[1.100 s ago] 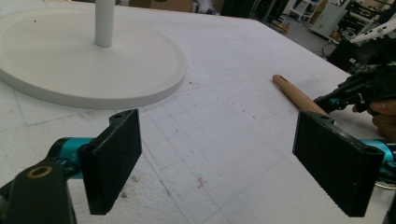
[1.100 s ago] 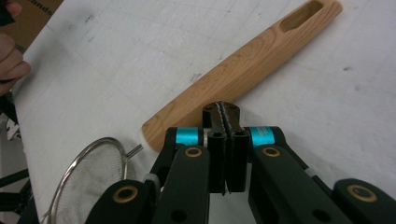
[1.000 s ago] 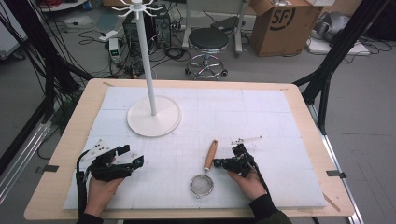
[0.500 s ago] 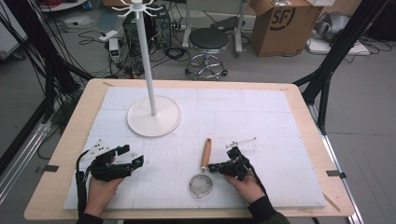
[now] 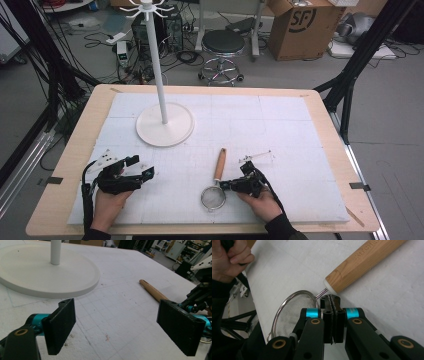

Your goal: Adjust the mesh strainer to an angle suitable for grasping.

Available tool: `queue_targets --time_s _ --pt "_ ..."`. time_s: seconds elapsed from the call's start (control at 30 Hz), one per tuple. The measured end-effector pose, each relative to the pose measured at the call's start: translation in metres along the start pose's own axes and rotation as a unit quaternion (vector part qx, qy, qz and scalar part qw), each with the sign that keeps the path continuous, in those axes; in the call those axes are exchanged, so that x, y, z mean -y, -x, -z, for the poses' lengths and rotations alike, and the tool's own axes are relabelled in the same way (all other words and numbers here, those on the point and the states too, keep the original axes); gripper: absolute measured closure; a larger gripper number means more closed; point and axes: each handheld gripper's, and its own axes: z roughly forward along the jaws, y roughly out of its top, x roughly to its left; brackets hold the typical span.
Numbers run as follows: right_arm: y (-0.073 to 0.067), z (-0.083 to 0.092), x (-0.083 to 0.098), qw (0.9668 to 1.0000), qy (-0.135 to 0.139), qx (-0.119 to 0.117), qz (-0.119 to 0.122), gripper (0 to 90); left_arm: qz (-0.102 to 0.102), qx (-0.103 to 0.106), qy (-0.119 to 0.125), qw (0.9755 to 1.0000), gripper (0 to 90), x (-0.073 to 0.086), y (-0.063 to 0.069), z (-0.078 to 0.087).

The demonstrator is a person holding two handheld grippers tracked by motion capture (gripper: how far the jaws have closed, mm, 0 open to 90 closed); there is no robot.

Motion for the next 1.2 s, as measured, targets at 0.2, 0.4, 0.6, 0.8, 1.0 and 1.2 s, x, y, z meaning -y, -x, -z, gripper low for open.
queue_targets --time_s 0.2,0.4,0.6,0.8,1.0,1.2 --pt "-0.002 -0.008 -0.004 0.9999 0.0 -0.012 -0.003 89.7 0.001 0.0 0.0 1.0 16.1 0.0 0.0 -0.001" --pt "-0.003 -0.016 -0.009 0.9997 -0.002 -0.023 -0.003 89.7 0.002 -0.001 0.0 1.0 16.1 0.0 0.0 0.0" --pt "-0.007 -0.027 -0.016 0.9996 -0.003 -0.026 -0.004 89.7 0.002 -0.001 0.002 1.0 16.1 0.0 0.0 0.0" --pt "-0.008 -0.032 -0.02 0.9996 -0.002 -0.028 -0.002 89.7 0.001 -0.004 0.005 1.0 16.1 0.0 -0.001 0.001" --pt "-0.013 -0.043 -0.027 0.9996 -0.006 -0.029 0.001 89.7 0.002 -0.004 0.003 1.0 16.1 0.0 0.0 0.0" --pt "-0.019 -0.055 -0.034 0.9993 -0.013 -0.035 0.004 89.8 0.003 -0.003 0.004 1.0 16.1 0.0 -0.001 0.001"
